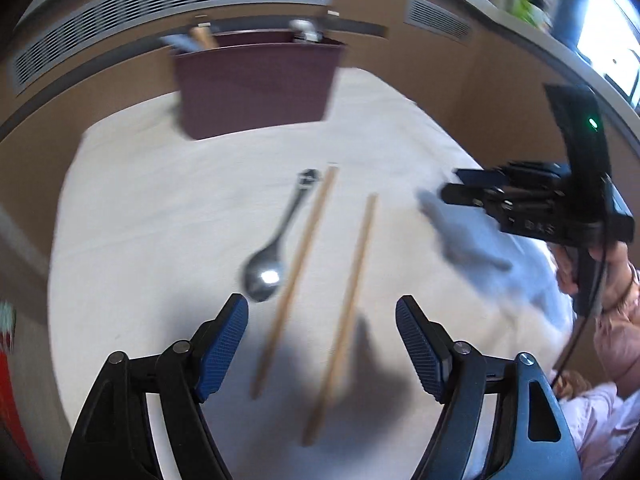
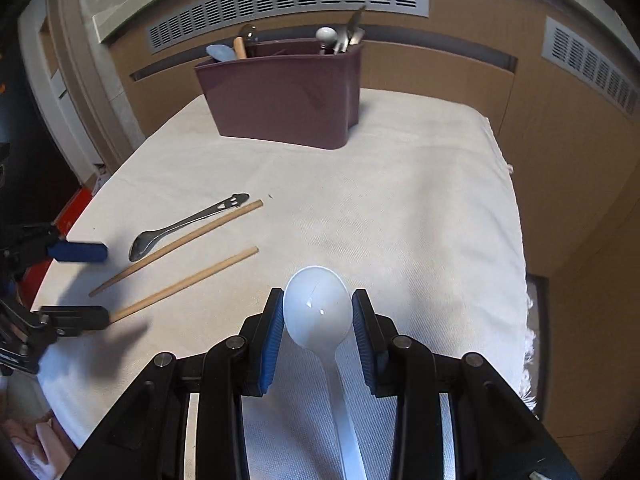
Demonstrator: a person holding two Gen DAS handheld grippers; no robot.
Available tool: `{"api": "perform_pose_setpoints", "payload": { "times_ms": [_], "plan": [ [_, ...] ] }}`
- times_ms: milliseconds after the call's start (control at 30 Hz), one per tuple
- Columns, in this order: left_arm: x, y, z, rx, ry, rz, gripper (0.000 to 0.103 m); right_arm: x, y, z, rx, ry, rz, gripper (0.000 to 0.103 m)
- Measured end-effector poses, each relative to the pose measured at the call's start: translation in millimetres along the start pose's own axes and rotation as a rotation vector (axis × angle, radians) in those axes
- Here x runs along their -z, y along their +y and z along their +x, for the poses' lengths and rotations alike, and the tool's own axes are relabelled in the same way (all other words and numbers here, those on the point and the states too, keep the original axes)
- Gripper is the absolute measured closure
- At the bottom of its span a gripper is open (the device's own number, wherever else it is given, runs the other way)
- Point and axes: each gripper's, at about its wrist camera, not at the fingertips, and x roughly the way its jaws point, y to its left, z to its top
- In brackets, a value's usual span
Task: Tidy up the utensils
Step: 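Grasp a wooden chopstick with the left tool while the right tool holds the white spoon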
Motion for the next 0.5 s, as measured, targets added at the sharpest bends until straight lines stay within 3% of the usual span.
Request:
{"api": "perform_pose_setpoints", "payload": {
  "times_ms": [67, 167, 333, 500],
  "plan": [
    [-9, -14, 11, 0.014, 0.039, 0.058, 0.056, 6, -1, -2, 0.0, -0.009, 0.015, 0.072],
    [-23, -25, 30, 0.023, 0.108, 0.087, 0.079, 13, -6, -3, -0.029, -0.02, 0.043, 0.071],
    [-39, -32, 62, -0.031, 0.22, 0.125, 0.09, 21, -7, -5, -0.046, -0.035, 0.053, 0.071],
    [-48, -43, 72, -0.078, 0.265, 0.191, 0.09, 23, -9, -6, -0.055, -0.05, 0.047, 0.071]
  ]
}}
